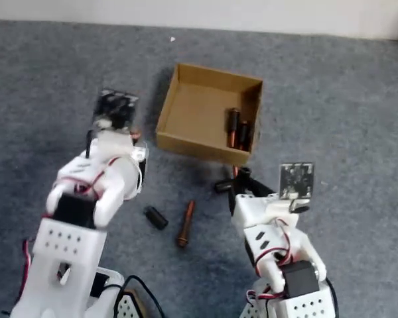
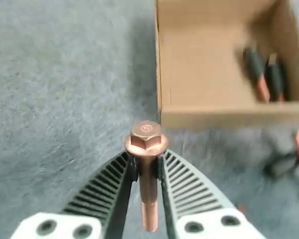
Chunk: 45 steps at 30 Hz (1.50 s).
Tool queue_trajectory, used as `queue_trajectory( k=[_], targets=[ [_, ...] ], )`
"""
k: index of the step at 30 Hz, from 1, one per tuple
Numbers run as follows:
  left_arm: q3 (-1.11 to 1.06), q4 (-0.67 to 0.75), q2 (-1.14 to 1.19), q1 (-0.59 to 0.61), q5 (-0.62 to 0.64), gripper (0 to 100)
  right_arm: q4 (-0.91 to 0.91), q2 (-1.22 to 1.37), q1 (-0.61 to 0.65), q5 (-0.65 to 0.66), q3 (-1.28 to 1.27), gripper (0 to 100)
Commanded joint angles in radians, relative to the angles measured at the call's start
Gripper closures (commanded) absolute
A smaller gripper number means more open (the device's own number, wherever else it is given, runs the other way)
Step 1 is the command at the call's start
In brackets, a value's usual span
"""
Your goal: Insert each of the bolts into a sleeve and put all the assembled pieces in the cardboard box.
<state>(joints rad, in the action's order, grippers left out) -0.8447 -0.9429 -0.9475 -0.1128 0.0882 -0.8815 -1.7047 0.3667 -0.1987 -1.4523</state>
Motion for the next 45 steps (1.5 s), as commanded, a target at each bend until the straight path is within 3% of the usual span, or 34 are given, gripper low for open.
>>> queue_trajectory(
  k=[1,8,15,23,33,37,45],
  targets=[
    [-0.099,0.187,-0.186,-0.019,0.153,100,0.077,-0.09,0.048,0.011,-0.041,99.4],
    [-0.246,0.37,-0.383,-0.027,0.345,100,0.14,-0.131,0.154,0.147,-0.117,99.4],
    [-0.298,0.394,-0.487,-0.179,0.359,100,0.278,-0.131,0.243,0.278,-0.232,99.4],
    [-0.335,0.397,-0.499,-0.298,0.359,100,0.377,-0.131,0.252,0.382,-0.278,99.4],
    [-0.429,0.586,-0.499,-0.351,0.359,100,0.377,-0.131,0.252,0.39,-0.278,99.4],
    [-0.456,0.589,-0.499,-0.409,0.358,100,0.377,-0.131,0.252,0.39,-0.278,99.4],
    [-0.458,0.589,-0.498,-0.392,0.358,100,0.377,-0.131,0.254,0.39,-0.271,99.4]
  ],
)
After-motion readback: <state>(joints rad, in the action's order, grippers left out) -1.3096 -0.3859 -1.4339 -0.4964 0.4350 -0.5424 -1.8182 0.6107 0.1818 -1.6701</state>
